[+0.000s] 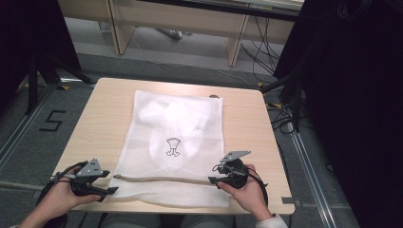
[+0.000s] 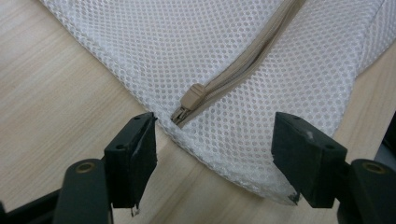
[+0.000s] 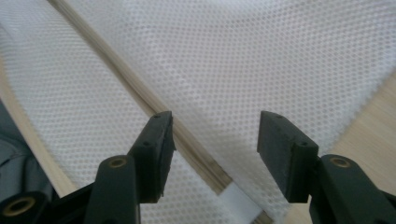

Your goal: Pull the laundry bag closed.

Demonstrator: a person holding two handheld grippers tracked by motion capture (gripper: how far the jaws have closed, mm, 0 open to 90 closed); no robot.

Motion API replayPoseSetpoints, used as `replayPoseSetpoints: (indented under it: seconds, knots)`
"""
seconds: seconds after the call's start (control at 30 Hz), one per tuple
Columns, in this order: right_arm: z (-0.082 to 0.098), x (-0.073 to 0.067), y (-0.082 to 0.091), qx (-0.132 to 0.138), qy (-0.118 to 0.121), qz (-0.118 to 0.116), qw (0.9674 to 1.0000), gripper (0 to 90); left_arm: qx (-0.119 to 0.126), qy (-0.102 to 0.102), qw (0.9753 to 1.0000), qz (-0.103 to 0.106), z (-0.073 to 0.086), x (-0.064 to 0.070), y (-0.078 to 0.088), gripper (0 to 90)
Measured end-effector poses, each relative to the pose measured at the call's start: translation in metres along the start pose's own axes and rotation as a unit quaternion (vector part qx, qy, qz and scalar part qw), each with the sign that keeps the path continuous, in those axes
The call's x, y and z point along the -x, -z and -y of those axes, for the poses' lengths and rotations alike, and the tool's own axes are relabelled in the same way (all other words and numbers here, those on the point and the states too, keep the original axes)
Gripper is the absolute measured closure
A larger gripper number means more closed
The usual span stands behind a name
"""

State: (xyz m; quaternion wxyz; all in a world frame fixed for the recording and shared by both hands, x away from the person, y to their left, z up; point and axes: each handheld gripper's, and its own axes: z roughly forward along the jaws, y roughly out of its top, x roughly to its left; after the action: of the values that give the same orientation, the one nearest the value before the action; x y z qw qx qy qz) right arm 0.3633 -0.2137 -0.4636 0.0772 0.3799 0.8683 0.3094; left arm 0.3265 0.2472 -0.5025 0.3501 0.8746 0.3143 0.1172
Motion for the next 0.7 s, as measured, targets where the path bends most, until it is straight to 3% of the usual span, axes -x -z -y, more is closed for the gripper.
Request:
replayPoseSetpoints:
  seconds: [0.07, 0.1, 0.13, 0.17, 0.27, 0.3, 0.33, 0.37, 0.4, 0.47, 0.5, 0.53, 0.6, 0.63, 0.7]
  knots:
    - [-0.001, -0.001, 0.001, -0.006, 0.011, -0.009, 0.9999, 42.6, -0.001, 0.001, 1.0000, -0.001, 0.000, 0.000, 0.000, 30.5]
    - [-0.003, -0.006, 0.000, 0.003, 0.029, -0.035, 0.9990, 42.0, -0.004, -0.005, 1.0000, 0.001, 0.000, 0.000, 0.000, 30.7]
    - [-0.003, -0.006, 0.000, 0.003, 0.029, -0.035, 0.9990, 42.0, -0.007, -0.010, 0.9999, 0.000, -0.001, 0.001, 0.000, 30.7]
    - [-0.005, -0.011, -0.002, 0.023, 0.040, -0.042, 0.9981, 42.8, -0.008, -0.012, 0.9999, -0.001, -0.001, 0.001, -0.001, 30.8]
    - [-0.009, -0.015, -0.003, 0.026, 0.053, -0.042, 0.9974, 45.4, -0.010, -0.008, 0.9999, 0.001, -0.001, 0.001, -0.001, 30.9]
    - [-0.012, -0.018, -0.006, 0.039, 0.060, -0.045, 0.9964, 49.5, -0.012, -0.021, 0.9997, -0.001, -0.002, -0.001, 0.000, 30.9]
    - [-0.012, -0.018, -0.006, 0.039, 0.060, -0.045, 0.9964, 49.5, -0.012, -0.020, 0.9997, 0.005, -0.001, -0.002, 0.000, 30.9]
    - [-0.015, -0.018, -0.005, 0.025, 0.073, -0.045, 0.9960, 50.8, -0.011, -0.003, 0.9999, 0.003, -0.001, 0.000, -0.001, 30.9]
    - [-0.018, -0.023, -0.009, 0.040, 0.073, -0.048, 0.9954, 53.3, -0.010, -0.018, 0.9998, -0.002, -0.001, -0.003, 0.000, 31.0]
    - [-0.021, -0.024, -0.008, 0.032, 0.078, -0.047, 0.9953, 54.0, -0.010, -0.014, 0.9998, 0.001, -0.001, -0.003, 0.000, 31.1]
    - [-0.022, -0.026, -0.009, 0.033, 0.080, -0.048, 0.9951, 54.9, -0.011, 0.005, 0.9999, 0.008, 0.000, -0.002, -0.001, 31.1]
    - [-0.025, -0.029, -0.012, 0.045, 0.089, -0.052, 0.9937, 55.5, -0.011, 0.008, 0.9999, 0.004, 0.000, -0.002, -0.001, 31.1]
    - [-0.031, -0.033, -0.011, 0.035, 0.095, -0.055, 0.9934, 55.8, -0.012, -0.009, 0.9999, 0.000, -0.001, -0.004, -0.001, 31.2]
    - [-0.034, -0.037, -0.014, 0.048, 0.095, -0.052, 0.9930, 56.2, -0.009, -0.005, 0.9999, 0.005, -0.001, -0.003, -0.001, 31.1]
    - [-0.043, -0.044, -0.019, 0.036, 0.101, -0.059, 0.9925, 57.2, -0.006, 0.000, 0.9999, 0.009, 0.000, -0.004, -0.001, 31.1]
